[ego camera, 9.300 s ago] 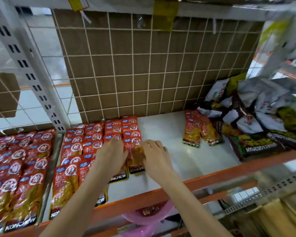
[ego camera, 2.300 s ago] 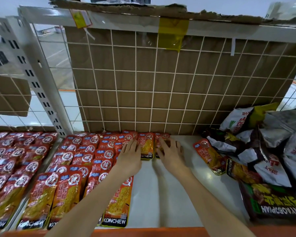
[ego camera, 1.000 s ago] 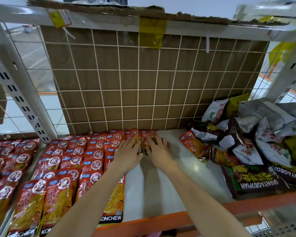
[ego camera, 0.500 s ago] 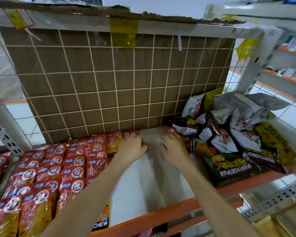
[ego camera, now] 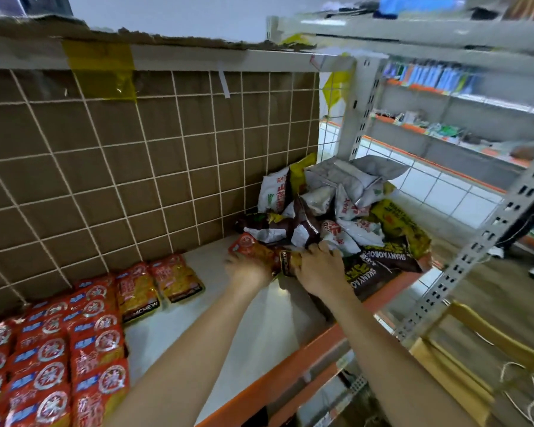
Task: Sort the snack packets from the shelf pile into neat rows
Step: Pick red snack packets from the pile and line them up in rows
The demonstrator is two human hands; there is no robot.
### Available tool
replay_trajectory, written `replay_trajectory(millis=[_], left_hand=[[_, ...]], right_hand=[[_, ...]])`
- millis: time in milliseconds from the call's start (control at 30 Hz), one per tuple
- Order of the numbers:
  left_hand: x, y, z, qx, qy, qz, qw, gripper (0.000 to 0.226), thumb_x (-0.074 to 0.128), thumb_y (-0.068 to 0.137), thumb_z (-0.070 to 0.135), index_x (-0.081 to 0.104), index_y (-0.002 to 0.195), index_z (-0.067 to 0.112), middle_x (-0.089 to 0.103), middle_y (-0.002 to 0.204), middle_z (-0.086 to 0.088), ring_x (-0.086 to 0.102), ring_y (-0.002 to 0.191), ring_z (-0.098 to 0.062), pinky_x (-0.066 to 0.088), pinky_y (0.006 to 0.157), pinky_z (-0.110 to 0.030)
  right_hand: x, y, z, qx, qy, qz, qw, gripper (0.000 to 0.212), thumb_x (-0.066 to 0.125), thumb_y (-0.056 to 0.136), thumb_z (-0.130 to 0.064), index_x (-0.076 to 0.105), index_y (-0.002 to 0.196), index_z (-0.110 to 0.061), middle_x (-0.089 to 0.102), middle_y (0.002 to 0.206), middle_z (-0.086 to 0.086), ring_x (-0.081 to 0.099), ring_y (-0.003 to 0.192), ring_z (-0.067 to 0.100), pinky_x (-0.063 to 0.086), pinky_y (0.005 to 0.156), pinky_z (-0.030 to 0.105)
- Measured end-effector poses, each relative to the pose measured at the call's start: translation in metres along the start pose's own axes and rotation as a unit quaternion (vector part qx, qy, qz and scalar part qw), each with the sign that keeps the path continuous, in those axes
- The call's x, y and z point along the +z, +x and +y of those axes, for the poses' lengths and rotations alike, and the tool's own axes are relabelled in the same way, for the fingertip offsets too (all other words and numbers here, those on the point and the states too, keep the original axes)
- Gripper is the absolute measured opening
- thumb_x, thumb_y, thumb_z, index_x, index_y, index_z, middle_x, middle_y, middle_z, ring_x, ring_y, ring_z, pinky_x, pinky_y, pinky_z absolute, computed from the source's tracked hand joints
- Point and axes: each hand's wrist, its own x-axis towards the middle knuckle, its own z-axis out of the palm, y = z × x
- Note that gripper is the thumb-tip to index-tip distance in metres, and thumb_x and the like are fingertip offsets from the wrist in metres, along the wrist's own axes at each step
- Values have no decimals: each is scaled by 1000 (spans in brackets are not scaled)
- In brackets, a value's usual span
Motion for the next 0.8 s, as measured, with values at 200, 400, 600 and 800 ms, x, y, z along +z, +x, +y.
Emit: replay_trajectory(millis=[200,400,600,800], left_hand=[[0,6,-10,-6,-12,53,999,78,49,96,34,3,146,-3,5,154,-25,8,143,-37,6,116,-42],[0,16,-8,-35,-223,117,967,78,57,90,30,13,143,-6,17,150,-26,18,139,-39,14,114,-43],[1,20,-27,96,-358,123,921,62,55,89,10,17,138,5,57,110,-14,57,102,-35,44,77,-34],[-12,14,-55,121,-423,113,891,55,57,89,6,27,134,7,50,103,-3,54,102,-23,42,79,-32]], right_hand=[[-3,16,6,30,24,-105,994,45,43,95,-29,43,138,-14,41,143,10,29,136,29,25,109,46],[4,25,12,31,52,-122,991,51,51,93,-34,38,141,-24,40,141,8,32,133,30,27,107,47],[7,18,9,15,75,-118,990,56,47,95,-33,23,145,-42,31,141,13,27,132,40,25,108,47],[2,14,-6,-6,123,-141,982,51,52,94,-37,33,141,-35,26,144,19,21,131,49,30,105,48]])
